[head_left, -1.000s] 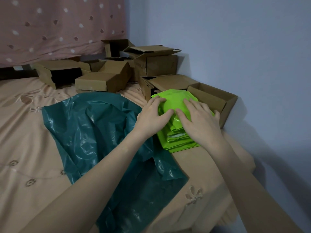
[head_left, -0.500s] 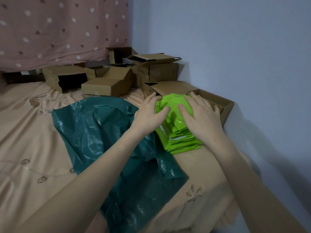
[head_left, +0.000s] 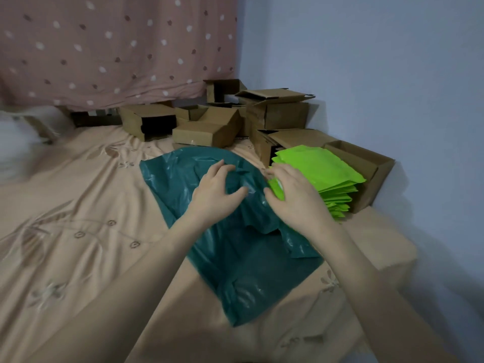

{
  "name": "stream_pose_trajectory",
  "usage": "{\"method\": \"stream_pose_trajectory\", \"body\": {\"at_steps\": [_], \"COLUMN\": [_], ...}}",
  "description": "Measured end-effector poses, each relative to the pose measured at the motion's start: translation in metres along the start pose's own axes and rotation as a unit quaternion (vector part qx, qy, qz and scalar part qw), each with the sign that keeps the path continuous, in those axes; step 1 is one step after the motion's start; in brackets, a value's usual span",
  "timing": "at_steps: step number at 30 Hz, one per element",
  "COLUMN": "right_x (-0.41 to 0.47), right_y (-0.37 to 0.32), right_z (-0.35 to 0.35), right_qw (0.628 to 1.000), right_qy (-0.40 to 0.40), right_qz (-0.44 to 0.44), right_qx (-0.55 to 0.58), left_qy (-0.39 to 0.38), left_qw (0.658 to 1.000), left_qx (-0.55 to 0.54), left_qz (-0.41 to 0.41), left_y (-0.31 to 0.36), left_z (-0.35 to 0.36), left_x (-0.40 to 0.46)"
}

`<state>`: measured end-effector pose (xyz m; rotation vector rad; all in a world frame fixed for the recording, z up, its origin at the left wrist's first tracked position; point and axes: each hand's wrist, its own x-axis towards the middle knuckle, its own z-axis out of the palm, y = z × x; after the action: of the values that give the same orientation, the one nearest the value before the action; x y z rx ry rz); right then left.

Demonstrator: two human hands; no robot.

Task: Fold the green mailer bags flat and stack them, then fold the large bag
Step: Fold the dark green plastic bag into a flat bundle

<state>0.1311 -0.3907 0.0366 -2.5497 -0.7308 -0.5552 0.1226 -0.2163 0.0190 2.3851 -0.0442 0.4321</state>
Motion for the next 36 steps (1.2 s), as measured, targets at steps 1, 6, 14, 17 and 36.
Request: {"method": "stream_pose_trajectory", "body": {"at_steps": [1, 6, 14, 17, 36], "right_x": [-0.004, -0.024, -0.040, -0.039, -0.053], "right_y": [-0.005, -0.018, -0.032, -0.039, -0.115], "right_z": [0.009, 0.050, 0.077, 0.080, 0.090], "right_qw": [1.000, 0.989, 0.978, 0.981, 0.987], "right_qy": [-0.025, -0.143, -0.201, -0.188, -0.151], "right_qz": [-0.002, 0.031, 0.055, 0.035, -0.013], "right_qx": [0.004, -0.016, 0.010, 0.034, 0.053], "left_qy": [-0.009, -0.055, -0.045, -0.029, 0.072], "left_qw": [1.000, 0.989, 0.986, 0.993, 0.996], "left_qx": [0.023, 0.110, 0.127, 0.075, 0.053], "left_qz": [-0.016, -0.081, -0.094, -0.083, -0.020], "left_y": [-0.011, -0.057, -0.093, -0.100, -0.139], "left_z": [-0.001, 0.003, -0.002, -0.012, -0.114], "left_x": [-0.009, -0.050, -0.074, -0.074, -0.118]}}
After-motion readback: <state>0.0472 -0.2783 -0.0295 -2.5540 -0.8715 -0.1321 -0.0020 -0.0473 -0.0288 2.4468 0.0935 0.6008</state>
